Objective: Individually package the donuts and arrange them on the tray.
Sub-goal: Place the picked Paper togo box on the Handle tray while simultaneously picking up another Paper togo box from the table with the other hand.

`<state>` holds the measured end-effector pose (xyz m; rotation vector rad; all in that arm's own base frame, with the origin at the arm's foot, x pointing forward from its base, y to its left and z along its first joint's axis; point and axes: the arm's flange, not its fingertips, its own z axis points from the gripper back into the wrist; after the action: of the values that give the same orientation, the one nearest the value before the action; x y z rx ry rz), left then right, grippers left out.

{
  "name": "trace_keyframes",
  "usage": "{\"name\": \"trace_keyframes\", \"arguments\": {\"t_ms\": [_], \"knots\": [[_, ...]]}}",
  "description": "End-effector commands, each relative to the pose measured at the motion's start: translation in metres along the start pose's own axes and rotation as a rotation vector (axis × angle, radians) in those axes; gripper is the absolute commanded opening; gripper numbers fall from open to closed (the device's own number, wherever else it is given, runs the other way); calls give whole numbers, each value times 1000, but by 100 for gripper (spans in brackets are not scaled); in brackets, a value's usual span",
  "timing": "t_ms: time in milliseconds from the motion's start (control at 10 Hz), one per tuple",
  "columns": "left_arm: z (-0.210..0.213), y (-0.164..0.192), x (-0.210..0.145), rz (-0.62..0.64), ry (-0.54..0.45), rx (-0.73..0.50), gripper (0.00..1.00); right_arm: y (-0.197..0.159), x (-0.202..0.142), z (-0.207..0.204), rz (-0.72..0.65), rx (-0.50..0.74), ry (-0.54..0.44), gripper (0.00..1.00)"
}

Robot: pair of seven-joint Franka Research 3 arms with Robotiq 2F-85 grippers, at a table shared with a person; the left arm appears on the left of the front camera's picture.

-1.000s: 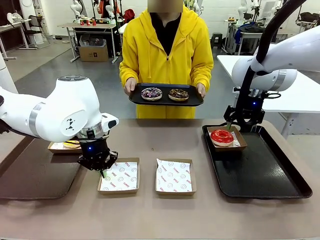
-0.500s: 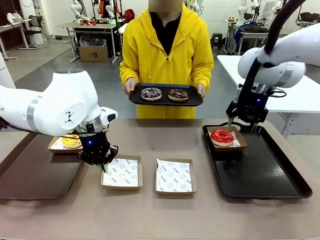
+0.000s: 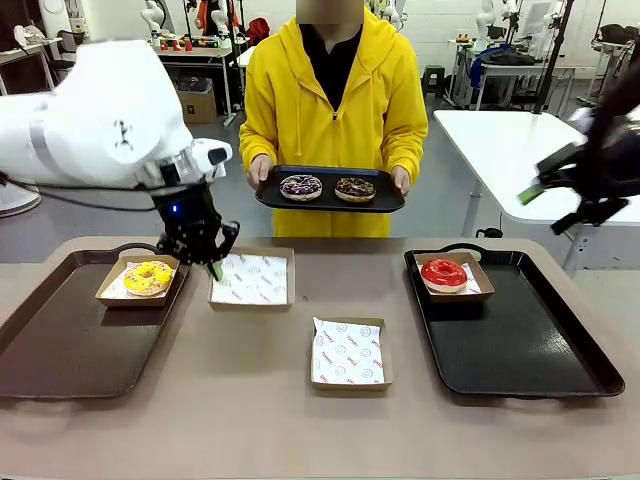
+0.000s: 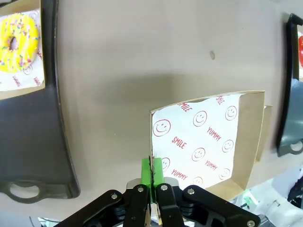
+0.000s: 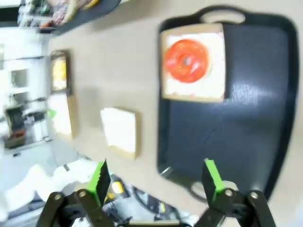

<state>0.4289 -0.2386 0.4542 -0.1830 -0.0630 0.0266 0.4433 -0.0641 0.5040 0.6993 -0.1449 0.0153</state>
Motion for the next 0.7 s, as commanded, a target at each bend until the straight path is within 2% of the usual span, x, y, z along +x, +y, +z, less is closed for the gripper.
{"name": "trace_keyframes", "arguments": {"t_ms": [0, 100, 300, 400, 600], "knots": [[11, -6, 27, -57, 41, 34, 0, -32, -40, 29, 52, 187, -39, 100], [17, -9, 39, -79, 50, 58, 0, -47, -63, 48, 65, 259, -89, 100], [23, -11, 57, -129, 57, 70, 0, -80, -88, 67, 42, 360, -182, 100], [24, -12, 62, -155, 52, 76, 0, -102, -94, 75, 4, 422, -230, 100], [24, -14, 73, -215, 53, 105, 0, -145, -95, 82, -97, 519, -263, 100]]}}
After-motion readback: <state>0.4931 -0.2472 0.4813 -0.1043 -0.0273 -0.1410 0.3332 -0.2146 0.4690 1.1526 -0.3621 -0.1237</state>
